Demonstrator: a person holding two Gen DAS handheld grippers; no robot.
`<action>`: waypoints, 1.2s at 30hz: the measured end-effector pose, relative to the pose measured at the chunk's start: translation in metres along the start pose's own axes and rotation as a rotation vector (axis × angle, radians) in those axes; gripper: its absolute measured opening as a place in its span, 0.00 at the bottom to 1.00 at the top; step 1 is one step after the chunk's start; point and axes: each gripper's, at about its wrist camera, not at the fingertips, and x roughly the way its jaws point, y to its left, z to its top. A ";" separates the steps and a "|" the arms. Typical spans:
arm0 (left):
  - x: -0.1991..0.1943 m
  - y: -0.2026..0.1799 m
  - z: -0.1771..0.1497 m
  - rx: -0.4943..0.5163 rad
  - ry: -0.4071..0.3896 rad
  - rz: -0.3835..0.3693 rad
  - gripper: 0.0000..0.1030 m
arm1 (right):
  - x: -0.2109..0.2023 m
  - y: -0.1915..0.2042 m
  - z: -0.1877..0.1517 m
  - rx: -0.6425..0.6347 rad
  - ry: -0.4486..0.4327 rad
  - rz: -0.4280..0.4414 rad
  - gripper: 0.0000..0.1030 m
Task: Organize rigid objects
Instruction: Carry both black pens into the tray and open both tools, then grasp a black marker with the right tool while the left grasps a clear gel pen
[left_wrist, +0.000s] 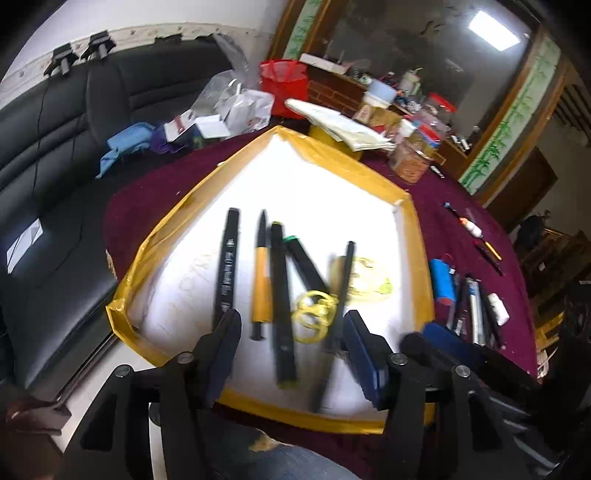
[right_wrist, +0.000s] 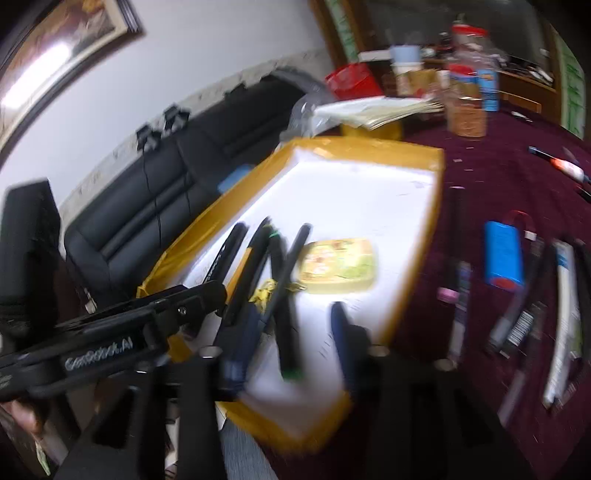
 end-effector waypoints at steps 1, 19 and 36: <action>-0.005 -0.006 -0.002 0.011 -0.009 -0.003 0.62 | -0.011 -0.005 -0.004 0.015 -0.017 0.003 0.42; -0.035 -0.128 -0.055 0.266 -0.031 -0.084 0.79 | -0.122 -0.110 -0.081 0.299 -0.107 -0.121 0.60; 0.004 -0.165 -0.072 0.338 0.070 -0.085 0.79 | -0.133 -0.187 -0.082 0.395 -0.148 -0.153 0.64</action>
